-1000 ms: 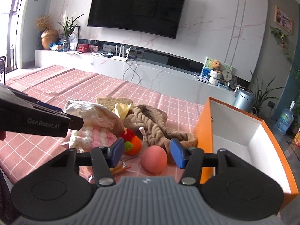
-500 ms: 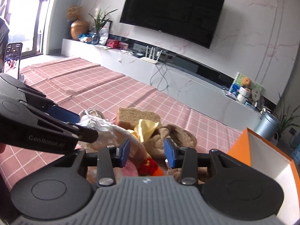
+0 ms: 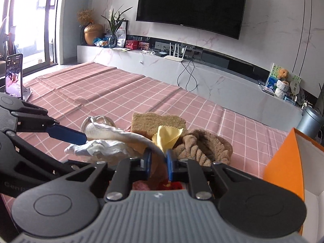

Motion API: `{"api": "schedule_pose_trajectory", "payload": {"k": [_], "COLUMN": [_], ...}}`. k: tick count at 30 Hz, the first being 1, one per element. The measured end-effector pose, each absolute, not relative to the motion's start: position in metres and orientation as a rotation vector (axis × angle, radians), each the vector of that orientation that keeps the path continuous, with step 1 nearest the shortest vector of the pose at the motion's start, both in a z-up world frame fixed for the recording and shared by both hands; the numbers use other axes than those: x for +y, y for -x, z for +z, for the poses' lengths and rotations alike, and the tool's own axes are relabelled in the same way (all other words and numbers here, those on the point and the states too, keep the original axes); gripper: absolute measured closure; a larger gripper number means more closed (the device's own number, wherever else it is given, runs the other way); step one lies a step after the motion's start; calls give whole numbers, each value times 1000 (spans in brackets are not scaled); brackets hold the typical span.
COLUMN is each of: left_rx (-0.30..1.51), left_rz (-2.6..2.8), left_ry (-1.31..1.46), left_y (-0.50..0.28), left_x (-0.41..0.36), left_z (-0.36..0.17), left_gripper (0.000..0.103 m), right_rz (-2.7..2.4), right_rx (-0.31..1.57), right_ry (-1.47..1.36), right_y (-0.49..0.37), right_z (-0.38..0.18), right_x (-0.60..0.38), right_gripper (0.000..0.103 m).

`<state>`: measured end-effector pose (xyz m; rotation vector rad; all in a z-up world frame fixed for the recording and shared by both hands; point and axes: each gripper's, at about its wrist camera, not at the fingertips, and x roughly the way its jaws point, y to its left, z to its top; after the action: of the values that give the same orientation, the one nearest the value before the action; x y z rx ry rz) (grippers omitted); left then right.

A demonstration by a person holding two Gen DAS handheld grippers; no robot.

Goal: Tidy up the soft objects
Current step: 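Grasp the white crumpled cloth with the left gripper while the right gripper grasps the beige round bib, then lift the cloth and bib with both grippers and carry them over the orange box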

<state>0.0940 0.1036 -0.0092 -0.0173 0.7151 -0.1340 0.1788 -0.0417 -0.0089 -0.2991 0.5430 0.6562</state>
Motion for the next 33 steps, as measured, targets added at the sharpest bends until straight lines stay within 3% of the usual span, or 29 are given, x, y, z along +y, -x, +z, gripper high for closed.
{"api": "schedule_pose_trajectory", "payload": {"k": [1, 2, 7, 9, 11, 14, 17, 21, 24, 33], "left_rx": [720, 725, 720, 723, 721, 713, 703, 700, 692, 676], "left_rz": [-129, -126, -93, -89, -98, -82, -68, -49, -37, 1], "left_ry": [13, 6, -108, -119, -103, -92, -71, -36, -25, -23], "left_y": [-96, -98, -113, -117, -118, -119, -119, -119, -118, -107], "left_x": [102, 100, 88, 87, 90, 93, 99, 105, 105, 105], "left_z": [-10, -11, -14, -17, -20, -21, -20, -20, -20, -9], "left_gripper": [26, 25, 28, 37, 52, 72, 79, 84, 85, 87], "right_rz": [648, 638, 627, 637, 652, 678, 709, 730, 728, 701], "right_rx": [548, 553, 578, 561, 532, 503, 471, 463, 465, 457], "right_ry": [288, 275, 219, 232, 252, 259, 260, 247, 244, 226], "right_y": [-179, -178, -179, -178, -177, -179, -185, -191, -190, -178], "right_z": [-10, -11, -17, -19, -19, -21, -22, -24, -25, -16], "right_x": [-44, -45, -52, -52, -51, -49, -44, -38, -37, -45], "right_gripper": [92, 99, 99, 95, 93, 78, 74, 75, 88, 98]}}
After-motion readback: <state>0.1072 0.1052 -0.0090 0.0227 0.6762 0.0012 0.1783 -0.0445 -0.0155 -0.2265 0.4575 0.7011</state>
